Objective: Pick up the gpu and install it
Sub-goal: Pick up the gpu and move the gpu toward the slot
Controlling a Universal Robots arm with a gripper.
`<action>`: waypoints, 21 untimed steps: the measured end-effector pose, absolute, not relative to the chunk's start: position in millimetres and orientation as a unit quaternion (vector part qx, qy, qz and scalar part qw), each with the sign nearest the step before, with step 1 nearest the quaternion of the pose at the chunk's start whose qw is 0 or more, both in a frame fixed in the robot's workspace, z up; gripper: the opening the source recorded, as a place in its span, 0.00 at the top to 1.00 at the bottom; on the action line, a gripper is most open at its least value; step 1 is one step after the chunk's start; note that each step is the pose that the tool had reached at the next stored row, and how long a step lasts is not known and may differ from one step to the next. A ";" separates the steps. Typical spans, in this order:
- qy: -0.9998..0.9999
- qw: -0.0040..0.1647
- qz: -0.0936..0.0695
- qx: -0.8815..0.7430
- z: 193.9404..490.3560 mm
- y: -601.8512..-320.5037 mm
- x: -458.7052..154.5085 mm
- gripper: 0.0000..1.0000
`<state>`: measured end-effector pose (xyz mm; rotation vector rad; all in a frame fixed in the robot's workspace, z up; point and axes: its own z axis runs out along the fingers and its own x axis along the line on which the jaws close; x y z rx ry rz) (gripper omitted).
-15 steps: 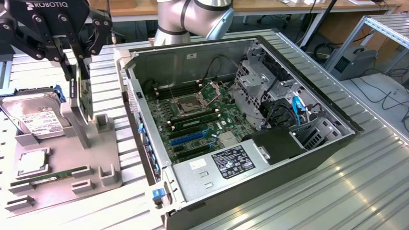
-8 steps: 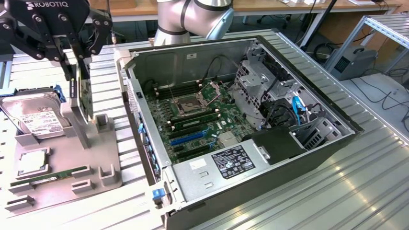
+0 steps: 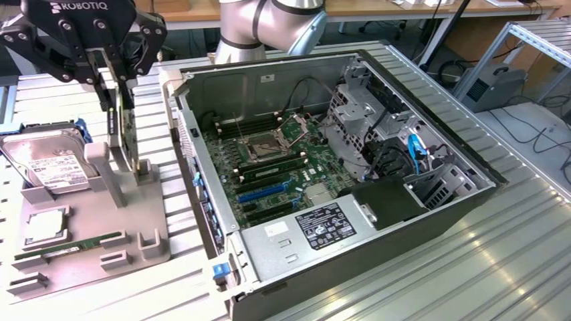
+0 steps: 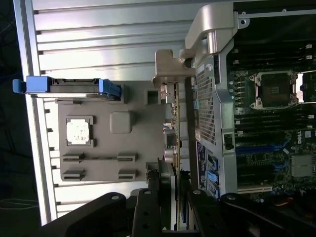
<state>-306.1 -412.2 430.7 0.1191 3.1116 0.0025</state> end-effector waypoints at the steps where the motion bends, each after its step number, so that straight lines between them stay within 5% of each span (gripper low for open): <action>1: 0.999 0.014 0.001 0.038 430.7 -412.2 -304.5 0.73; 21: 0.999 0.014 0.001 0.038 430.8 -412.1 -288.2 0.73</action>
